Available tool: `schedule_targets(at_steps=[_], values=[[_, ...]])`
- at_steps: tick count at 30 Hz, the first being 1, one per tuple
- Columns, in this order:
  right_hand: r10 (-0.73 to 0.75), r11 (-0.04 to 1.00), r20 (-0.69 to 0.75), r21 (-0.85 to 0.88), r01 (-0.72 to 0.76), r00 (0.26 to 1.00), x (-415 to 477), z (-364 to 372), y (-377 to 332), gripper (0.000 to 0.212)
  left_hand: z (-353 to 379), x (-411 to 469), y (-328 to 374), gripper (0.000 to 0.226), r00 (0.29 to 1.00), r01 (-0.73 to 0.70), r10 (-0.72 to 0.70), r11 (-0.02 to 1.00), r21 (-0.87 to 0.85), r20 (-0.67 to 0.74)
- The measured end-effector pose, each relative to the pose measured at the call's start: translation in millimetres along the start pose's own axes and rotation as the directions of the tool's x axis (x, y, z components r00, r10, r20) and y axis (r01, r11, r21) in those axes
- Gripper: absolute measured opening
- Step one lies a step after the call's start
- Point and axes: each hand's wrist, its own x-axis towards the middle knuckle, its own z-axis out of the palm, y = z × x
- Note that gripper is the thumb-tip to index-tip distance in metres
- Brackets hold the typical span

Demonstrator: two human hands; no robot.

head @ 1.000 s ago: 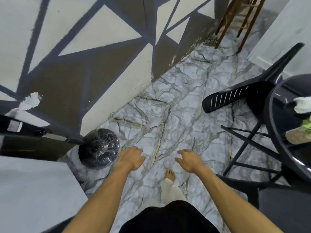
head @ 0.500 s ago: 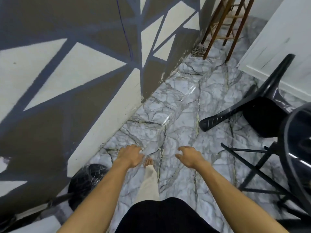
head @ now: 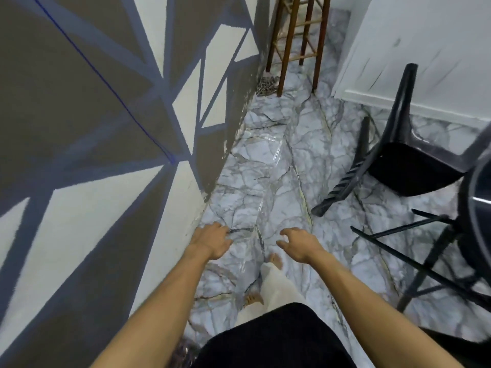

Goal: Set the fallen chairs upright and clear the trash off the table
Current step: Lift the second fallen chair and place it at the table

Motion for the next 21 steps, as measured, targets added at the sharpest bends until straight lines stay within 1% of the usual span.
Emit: schedule_targets(at_steps=[4, 7, 11, 14, 21], values=[[0.043, 0.998, -0.027, 0.057, -0.041, 0.999, 39.1, -31.1, -0.9, 0.044, -43.0, 48.9, -7.3, 0.049, 0.999, -0.044, 0.044, 0.998, 0.032, 0.014], [0.058, 0.994, -0.044, 0.096, -0.053, 0.997, 69.6, -57.3, 4.4, 0.045, -76.6, 86.3, -9.1, 0.049, 0.997, -0.07, 0.068, 0.996, 0.057, 0.027], [0.08, 0.99, -0.05, 0.124, -0.073, 0.996, 110.4, -101.5, 12.7, 0.048, -130.1, 138.9, -8.8, 0.051, 0.992, -0.102, 0.092, 0.987, 0.122, 0.085], [0.102, 0.987, -0.112, 0.133, -0.086, 0.988, 138.8, -140.7, 20.9, 0.049, -175.4, 179.9, -2.9, 0.05, 0.991, -0.131, 0.124, 0.98, 0.149, 0.056], [0.171, 0.967, -0.137, 0.214, -0.14, 0.976, 187.3, -217.0, 38.6, 0.05, -261.4, 256.5, 23.5, 0.049, 0.975, -0.223, 0.214, 0.954, 0.198, 0.067]])
